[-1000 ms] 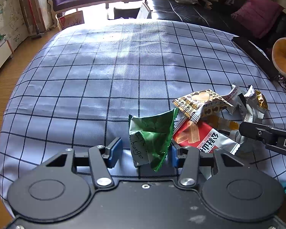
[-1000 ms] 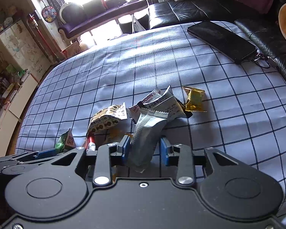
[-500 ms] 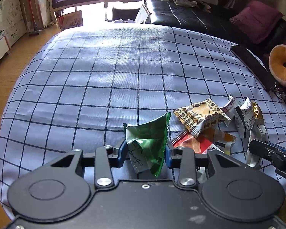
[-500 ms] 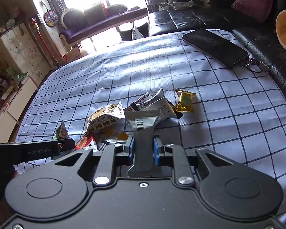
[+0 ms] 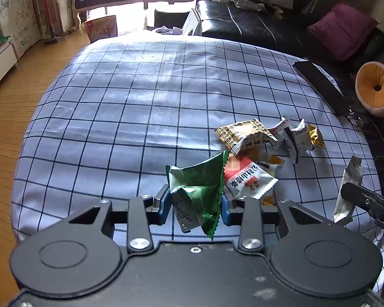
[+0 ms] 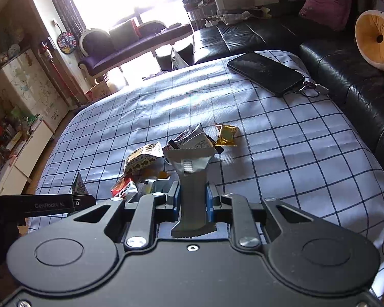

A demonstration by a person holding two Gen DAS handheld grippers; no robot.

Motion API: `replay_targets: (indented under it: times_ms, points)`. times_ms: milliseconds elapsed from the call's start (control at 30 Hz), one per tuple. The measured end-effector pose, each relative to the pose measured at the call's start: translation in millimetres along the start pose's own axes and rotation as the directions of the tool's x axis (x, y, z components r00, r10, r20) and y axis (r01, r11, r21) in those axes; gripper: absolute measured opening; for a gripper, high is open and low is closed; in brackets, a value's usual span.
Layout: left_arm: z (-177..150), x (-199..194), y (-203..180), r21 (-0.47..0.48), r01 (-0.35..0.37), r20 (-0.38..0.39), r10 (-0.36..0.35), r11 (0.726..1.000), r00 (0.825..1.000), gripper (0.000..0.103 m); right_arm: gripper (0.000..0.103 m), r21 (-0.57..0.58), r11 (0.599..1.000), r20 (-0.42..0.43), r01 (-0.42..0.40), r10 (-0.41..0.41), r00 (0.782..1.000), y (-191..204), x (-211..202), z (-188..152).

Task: Organize snacks
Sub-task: 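Lift both held snacks and carry them over the gold tray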

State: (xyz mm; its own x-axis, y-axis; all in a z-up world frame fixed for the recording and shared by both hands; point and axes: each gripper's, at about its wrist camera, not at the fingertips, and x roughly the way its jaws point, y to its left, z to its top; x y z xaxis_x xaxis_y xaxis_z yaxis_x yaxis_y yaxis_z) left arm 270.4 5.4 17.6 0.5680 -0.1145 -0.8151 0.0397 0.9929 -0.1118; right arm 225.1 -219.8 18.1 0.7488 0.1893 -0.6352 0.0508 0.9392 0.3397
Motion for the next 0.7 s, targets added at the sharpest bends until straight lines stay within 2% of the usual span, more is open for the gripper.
replay_targets:
  times_ms: [333,700]
  points:
    - [-43.8,-65.3,-20.3,0.054,0.068,0.003,-0.069,0.996,0.998,0.038,0.029,-0.021,0.999,0.026,-0.032,0.033,0.999,1.7,-48.4,-13.6]
    - [-98.2,-101.4,-45.3,0.128,0.129,-0.049,-0.123,0.983,0.991,0.038,0.029,-0.016,0.998,0.002,-0.058,0.058,0.998,-4.2,-91.2,-45.7]
